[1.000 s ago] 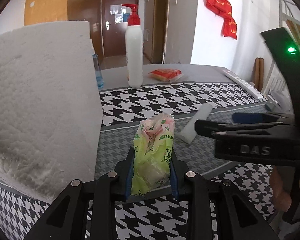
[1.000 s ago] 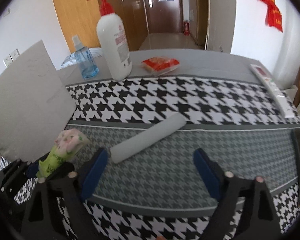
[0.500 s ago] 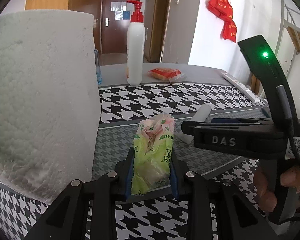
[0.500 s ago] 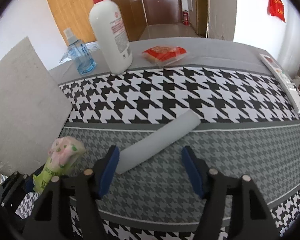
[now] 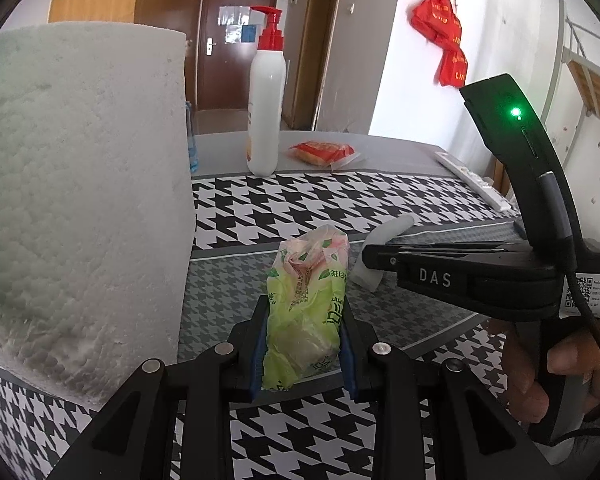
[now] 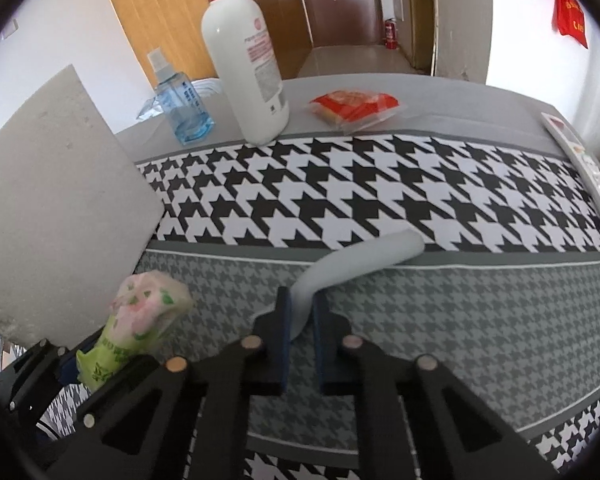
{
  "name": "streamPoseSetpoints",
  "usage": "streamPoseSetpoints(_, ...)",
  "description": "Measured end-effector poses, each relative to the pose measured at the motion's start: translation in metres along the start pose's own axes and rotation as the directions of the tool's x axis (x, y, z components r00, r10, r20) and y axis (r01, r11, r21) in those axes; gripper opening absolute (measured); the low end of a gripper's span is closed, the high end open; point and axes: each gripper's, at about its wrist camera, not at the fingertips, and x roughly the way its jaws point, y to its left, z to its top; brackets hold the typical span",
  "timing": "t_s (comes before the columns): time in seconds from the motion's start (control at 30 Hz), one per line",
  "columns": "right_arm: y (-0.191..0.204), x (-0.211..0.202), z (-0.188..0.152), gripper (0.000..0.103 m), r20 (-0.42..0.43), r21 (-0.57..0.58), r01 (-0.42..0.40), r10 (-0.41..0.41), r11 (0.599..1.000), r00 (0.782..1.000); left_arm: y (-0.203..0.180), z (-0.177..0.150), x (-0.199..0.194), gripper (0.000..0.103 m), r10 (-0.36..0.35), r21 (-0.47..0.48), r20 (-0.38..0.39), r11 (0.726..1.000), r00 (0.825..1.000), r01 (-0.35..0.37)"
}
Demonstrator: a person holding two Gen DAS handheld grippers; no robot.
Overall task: Organize soft objects
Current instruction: 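Grasp the white foam tube with the right tool while the left tool holds the packet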
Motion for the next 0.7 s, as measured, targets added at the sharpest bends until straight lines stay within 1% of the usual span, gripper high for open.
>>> streamPoseSetpoints(0.13,-0.002,-0.010,-0.003,0.009,0.018,-0.002,0.002,-0.002,1.000,1.000,0.000,0.000,-0.001,0.032,-0.003,0.000,0.011,1.000,1.000,0.003)
streamPoseSetpoints(0.27,-0.003,-0.032,-0.012,0.009,0.045,-0.008,0.004,-0.004,1.000,0.999,0.000,-0.001,-0.003,0.032,-0.005,0.005,0.021,1.000,1.000,0.005)
streamPoseSetpoints(0.4,-0.003,-0.046,-0.019,0.009,0.070,-0.024,0.034,-0.032,0.999,0.997,-0.002,-0.001,-0.006,0.032,-0.008,0.014,0.034,1.000,0.999,0.008)
streamPoseSetpoints(0.67,-0.010,-0.067,-0.031,0.009,0.087,-0.025,0.030,-0.028,0.999,0.996,-0.005,0.001,-0.017,0.032,-0.018,0.028,0.056,0.999,0.998,0.016)
streamPoseSetpoints(0.7,-0.011,-0.075,-0.037,0.009,0.094,-0.026,0.029,-0.026,0.999,0.995,-0.006,0.001,-0.019,0.032,-0.016,0.032,0.059,0.999,0.998,0.014)
